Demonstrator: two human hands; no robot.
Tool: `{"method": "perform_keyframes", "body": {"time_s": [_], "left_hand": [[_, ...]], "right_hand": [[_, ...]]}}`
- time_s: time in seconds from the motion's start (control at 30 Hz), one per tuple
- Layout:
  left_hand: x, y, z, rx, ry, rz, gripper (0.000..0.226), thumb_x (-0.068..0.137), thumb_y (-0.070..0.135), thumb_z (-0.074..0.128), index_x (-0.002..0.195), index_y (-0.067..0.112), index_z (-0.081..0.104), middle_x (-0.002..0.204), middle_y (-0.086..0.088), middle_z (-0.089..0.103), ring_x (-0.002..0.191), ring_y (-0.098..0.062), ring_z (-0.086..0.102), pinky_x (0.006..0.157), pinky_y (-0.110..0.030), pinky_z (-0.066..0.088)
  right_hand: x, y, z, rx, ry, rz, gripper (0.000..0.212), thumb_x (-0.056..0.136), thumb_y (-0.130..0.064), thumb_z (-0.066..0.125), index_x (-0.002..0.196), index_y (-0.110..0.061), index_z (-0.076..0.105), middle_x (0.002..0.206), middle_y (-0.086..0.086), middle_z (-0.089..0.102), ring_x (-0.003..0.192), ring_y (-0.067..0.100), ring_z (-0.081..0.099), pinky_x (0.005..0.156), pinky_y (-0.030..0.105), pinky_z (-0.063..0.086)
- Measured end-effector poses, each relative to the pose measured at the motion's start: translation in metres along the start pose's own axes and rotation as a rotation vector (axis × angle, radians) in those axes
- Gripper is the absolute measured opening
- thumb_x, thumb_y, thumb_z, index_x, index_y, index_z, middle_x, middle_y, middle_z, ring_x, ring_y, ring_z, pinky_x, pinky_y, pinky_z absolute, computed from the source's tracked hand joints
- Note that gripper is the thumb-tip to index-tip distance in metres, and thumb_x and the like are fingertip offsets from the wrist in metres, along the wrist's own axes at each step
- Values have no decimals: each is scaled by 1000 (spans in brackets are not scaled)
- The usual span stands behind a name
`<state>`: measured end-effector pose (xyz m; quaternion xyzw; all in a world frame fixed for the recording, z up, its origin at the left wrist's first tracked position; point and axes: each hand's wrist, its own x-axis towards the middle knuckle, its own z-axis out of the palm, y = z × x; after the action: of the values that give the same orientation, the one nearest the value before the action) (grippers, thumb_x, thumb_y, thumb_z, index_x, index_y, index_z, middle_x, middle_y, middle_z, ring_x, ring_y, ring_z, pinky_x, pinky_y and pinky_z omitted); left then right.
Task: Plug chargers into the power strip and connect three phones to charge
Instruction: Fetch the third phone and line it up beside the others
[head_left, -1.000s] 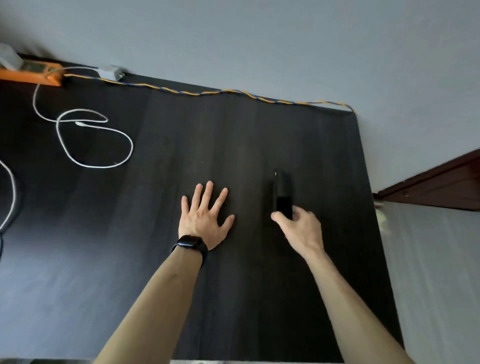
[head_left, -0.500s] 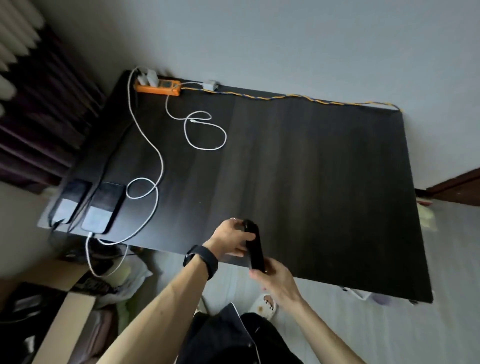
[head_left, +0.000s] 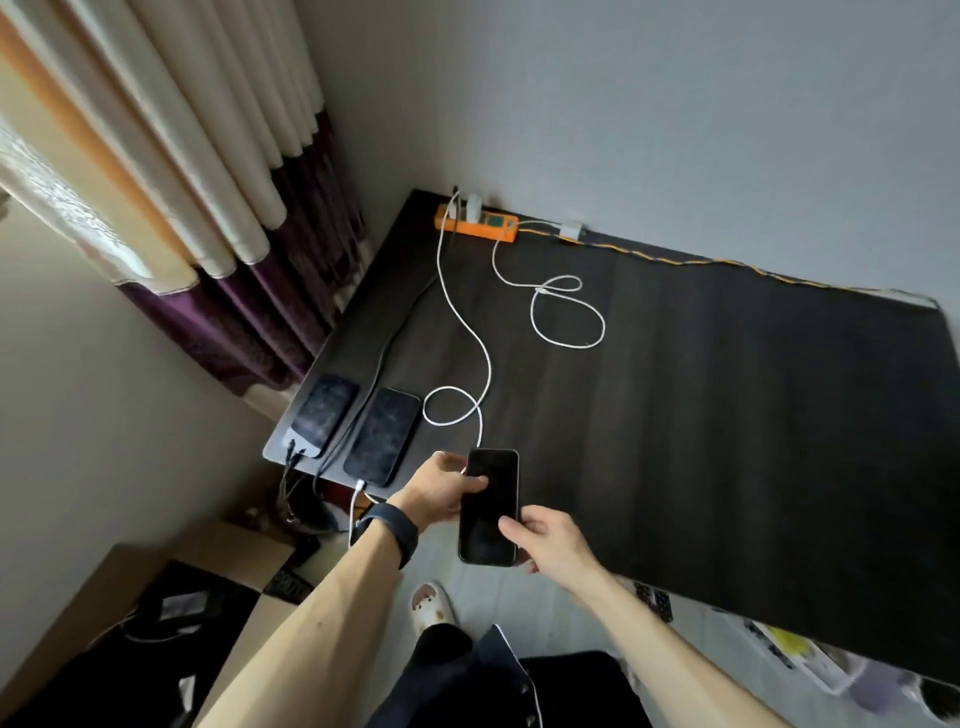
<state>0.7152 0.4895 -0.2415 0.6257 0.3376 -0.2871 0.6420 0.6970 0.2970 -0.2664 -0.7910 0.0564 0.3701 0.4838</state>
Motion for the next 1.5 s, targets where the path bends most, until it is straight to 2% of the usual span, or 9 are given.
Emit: {"method": "perform_keyframes", "body": {"time_s": [0.13, 0.3, 0.43, 0.53, 0.63, 0.83, 1.1, 1.4, 1.5], "left_hand": [[6, -15, -32, 110, 17, -30, 62, 63, 29, 91, 111, 13, 55, 104, -8, 70, 99, -27, 69, 88, -54, 57], [24, -26, -54, 135, 38, -66, 66, 63, 32, 89, 113, 20, 49, 110, -6, 67, 100, -24, 67, 89, -51, 58], [39, -35, -47, 217, 10, -6, 57, 75, 45, 78, 121, 22, 54, 118, -4, 68, 110, -24, 65, 97, -44, 54], [55, -40, -40, 626, 98, 137, 45, 93, 43, 56, 131, 19, 57, 130, -6, 63, 124, -27, 56, 104, -35, 44], [65, -51, -38, 1097, 110, 312, 44, 95, 35, 41, 137, 31, 53, 152, 1, 41, 144, -26, 31, 115, -44, 30], [71, -70, -69, 1549, 141, 300, 74, 94, 29, 42, 157, 39, 5, 168, -2, -5, 153, -26, -10, 119, -60, -3], [69, -46, -73, 1516, 140, 177, 66, 94, 27, 40, 156, 33, 19, 167, -3, 9, 153, -26, 2, 120, -58, 3], [62, -24, -58, 1557, 87, 13, 69, 94, 25, 39, 158, 26, 13, 167, -5, 3, 153, -29, -1, 116, -67, -2], [62, -17, -58, 1555, 82, 10, 64, 93, 26, 40, 155, 27, 24, 163, -6, 18, 151, -29, 10, 116, -66, 3]], "right_hand": [[16, -26, 53, -91, 61, 11, 31, 86, -41, 71, 70, -15, 64, 61, -4, 62, 70, 23, 69, 62, 35, 50], [22, -28, 77, -101, 42, 20, 20, 80, -48, 70, 76, -28, 69, 60, -14, 61, 58, -2, 57, 59, 22, 47], [29, -14, 70, -158, 131, 77, 18, 83, -43, 67, 76, -27, 68, 62, -11, 63, 59, 7, 57, 62, 29, 48], [37, 2, 57, -188, 234, 123, 20, 88, -38, 67, 75, -23, 64, 71, -8, 69, 68, 14, 61, 69, 32, 49], [49, 14, 42, -145, 300, 198, 22, 91, -33, 66, 78, -15, 63, 69, -3, 65, 65, 16, 54, 72, 39, 53], [77, 8, 44, -178, 314, 194, 28, 90, -33, 65, 85, -5, 63, 73, 4, 70, 70, 24, 60, 72, 37, 51], [98, -26, 67, -453, 293, 180, 31, 93, -38, 64, 107, -11, 58, 108, 11, 70, 104, 33, 65, 83, 34, 50], [84, -14, 48, -763, 143, -13, 62, 99, -38, 55, 153, -35, 26, 128, 2, 49, 103, 27, 64, 87, 37, 49], [85, -12, 42, -851, 70, -42, 66, 99, -40, 53, 156, -41, 18, 124, 0, 45, 102, 23, 61, 86, 36, 52]]}}
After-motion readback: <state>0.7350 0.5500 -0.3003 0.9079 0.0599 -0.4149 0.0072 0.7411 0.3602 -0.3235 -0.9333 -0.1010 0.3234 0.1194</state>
